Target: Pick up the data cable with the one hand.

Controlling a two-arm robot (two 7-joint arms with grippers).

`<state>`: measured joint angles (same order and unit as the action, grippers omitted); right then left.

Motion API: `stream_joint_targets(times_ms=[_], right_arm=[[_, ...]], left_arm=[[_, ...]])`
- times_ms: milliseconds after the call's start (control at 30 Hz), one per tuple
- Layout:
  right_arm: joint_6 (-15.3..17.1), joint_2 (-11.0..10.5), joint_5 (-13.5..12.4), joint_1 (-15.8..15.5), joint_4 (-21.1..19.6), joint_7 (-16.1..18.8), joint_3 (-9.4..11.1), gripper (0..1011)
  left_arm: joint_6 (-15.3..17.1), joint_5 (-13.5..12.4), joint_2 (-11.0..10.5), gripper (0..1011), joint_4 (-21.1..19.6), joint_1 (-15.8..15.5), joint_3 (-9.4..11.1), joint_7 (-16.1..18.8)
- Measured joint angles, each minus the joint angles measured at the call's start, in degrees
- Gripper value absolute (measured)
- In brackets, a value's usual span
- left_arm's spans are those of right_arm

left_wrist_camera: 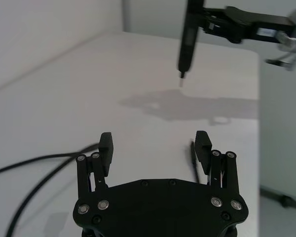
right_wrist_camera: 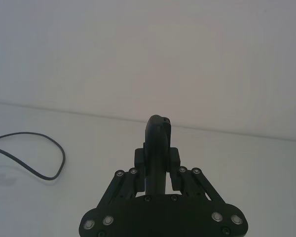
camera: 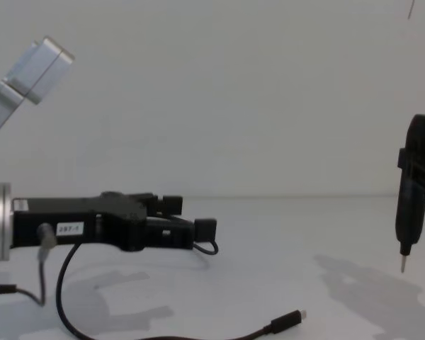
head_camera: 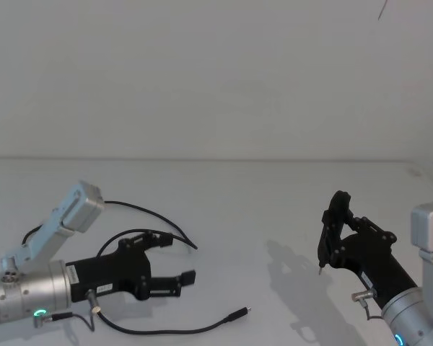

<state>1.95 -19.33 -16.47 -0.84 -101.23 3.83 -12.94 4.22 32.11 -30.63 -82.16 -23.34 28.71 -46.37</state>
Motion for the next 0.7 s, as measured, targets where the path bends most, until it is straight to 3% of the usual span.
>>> stream_joint_targets(times_ms=[100,367,700], right_arm=[[0.0,0.0,0.0,0.0,0.0,0.0,0.0,279],[0.0,0.0,0.0,0.0,0.0,0.0,0.0,279],[0.0,0.0,0.0,0.0,0.0,0.0,0.0,279]], left_arm=[[0.9,1.3,-0.9,1001,1.4,-1.0,0.9,-4.2],[2.4,2.8,-2.3,1001,3.7,-2.7,2.7,-10.7],[3.1,3.7,-3.3,1001,5.5,-4.0,4.3,-14.8]])
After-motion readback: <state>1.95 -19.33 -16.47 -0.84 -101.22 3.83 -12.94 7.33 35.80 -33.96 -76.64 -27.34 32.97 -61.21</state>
